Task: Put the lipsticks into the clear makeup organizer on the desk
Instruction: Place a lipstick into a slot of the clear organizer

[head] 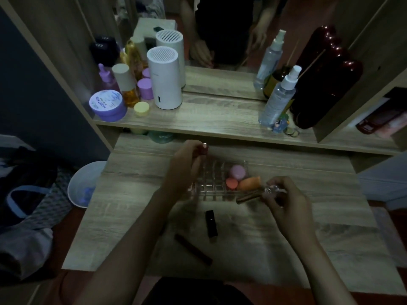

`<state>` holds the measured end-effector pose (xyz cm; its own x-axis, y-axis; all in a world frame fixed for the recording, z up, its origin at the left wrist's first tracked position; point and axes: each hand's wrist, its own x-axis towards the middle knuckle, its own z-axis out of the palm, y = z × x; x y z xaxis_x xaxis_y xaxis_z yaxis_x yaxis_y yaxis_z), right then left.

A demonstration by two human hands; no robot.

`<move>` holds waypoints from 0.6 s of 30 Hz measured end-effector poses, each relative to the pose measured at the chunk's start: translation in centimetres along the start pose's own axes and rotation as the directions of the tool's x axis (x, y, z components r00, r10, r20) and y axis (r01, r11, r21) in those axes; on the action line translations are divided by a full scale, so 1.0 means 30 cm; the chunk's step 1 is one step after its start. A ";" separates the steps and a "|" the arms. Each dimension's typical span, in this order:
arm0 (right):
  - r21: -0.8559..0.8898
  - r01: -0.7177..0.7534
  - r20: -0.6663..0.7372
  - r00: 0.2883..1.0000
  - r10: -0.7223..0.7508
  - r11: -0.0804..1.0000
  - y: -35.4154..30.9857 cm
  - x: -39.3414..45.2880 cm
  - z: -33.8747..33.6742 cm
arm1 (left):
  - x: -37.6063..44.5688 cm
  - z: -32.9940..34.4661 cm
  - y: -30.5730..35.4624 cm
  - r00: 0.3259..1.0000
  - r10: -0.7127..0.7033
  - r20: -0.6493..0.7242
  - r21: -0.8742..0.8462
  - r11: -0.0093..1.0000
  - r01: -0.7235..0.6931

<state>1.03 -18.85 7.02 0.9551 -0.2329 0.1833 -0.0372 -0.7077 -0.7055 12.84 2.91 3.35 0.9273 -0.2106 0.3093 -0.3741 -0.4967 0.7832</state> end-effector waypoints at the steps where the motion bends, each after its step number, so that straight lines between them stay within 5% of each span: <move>1: 0.031 0.011 -0.015 1.000 -0.010 0.999 -0.020 0.019 0.014 | 0.014 -0.001 -0.016 1.000 0.010 -0.009 0.009 1.000 -0.010; 7: -0.020 0.106 -0.053 0.993 -0.106 0.994 -0.115 0.175 0.113 | 0.034 0.020 -0.079 0.996 -0.042 0.078 0.009 0.999 0.042; 18: -0.112 0.215 0.115 0.973 -0.203 0.970 -0.166 0.291 0.269 | 0.039 0.040 -0.145 0.988 -0.069 0.140 0.059 0.996 0.061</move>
<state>11.93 -11.98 6.61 0.9701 -0.0065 0.2427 0.1367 -0.8113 -0.5684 15.54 3.83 -0.35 0.9402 -0.2913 0.1763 -0.3167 -0.5578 0.7672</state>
